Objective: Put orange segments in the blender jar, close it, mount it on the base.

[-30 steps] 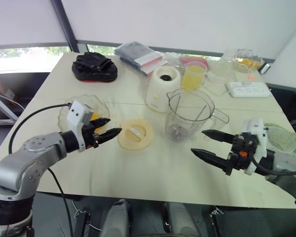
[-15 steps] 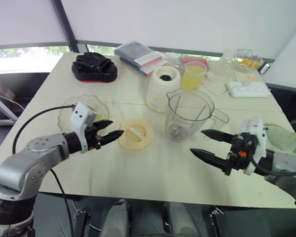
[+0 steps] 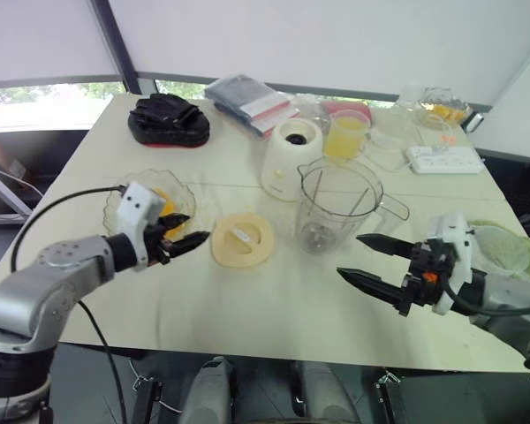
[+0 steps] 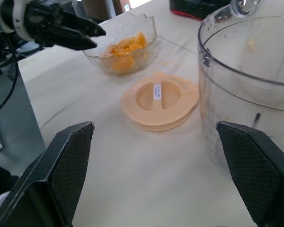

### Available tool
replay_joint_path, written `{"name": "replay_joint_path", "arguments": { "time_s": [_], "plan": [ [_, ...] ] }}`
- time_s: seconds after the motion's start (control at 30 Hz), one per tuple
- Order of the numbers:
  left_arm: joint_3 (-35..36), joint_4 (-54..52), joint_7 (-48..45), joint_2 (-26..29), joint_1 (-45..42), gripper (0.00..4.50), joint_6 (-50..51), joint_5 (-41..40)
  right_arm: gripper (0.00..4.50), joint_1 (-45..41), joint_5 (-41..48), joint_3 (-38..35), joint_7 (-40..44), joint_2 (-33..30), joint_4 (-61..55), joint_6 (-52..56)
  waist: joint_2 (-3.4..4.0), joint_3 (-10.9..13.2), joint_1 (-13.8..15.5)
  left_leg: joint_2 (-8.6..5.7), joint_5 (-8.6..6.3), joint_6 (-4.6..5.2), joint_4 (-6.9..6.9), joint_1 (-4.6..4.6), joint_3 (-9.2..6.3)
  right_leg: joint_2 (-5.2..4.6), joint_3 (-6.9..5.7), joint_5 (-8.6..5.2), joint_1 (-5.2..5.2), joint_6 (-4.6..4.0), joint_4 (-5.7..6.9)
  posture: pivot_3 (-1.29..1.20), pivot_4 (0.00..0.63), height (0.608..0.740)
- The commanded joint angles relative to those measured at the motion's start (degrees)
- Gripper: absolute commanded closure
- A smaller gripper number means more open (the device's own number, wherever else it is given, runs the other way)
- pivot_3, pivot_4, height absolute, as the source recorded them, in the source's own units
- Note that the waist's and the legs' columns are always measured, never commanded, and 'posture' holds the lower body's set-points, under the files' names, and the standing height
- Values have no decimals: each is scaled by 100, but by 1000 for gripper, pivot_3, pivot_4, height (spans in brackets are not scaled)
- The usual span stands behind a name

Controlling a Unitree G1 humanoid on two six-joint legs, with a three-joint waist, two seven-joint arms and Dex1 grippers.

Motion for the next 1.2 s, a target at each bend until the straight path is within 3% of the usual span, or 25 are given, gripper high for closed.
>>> {"name": "replay_joint_path", "arguments": {
  "time_s": [0.03,0.17,0.33,0.9,1.2],
  "plan": [
    [261,475,-17,390,-372,1249,-37,314,144,-92,-11,68,-30,82,-170,-111,0,0,1,0,0,0,0,0,1,-1,0,0,0,0,0,0,150,740],
    [-60,1271,109,673,-979,1249,265,717,144,-87,-87,188,-99,214,-213,-167,-4,2,12,0,0,0,0,-2,2,-2,0,0,-1,0,-1,0,150,740],
    [-691,2179,363,585,-1831,1249,657,1296,144,14,-188,271,-191,353,-312,-226,-9,5,13,-11,0,0,0,-6,0,-4,-3,0,-1,3,-3,0,150,740],
    [-2342,5669,-205,-284,-3531,1249,-1587,3568,144,132,-289,373,-547,537,-537,-327,-17,6,13,-21,0,0,-1,-9,3,-2,-4,1,-5,4,3,0,150,740],
    [-2513,6364,-541,-627,-3828,1249,-1897,4125,144,-99,-346,378,-334,361,-329,-298,-17,6,7,-20,0,0,-1,-10,4,-2,-5,3,-5,7,4,0,150,740]
  ]
}}
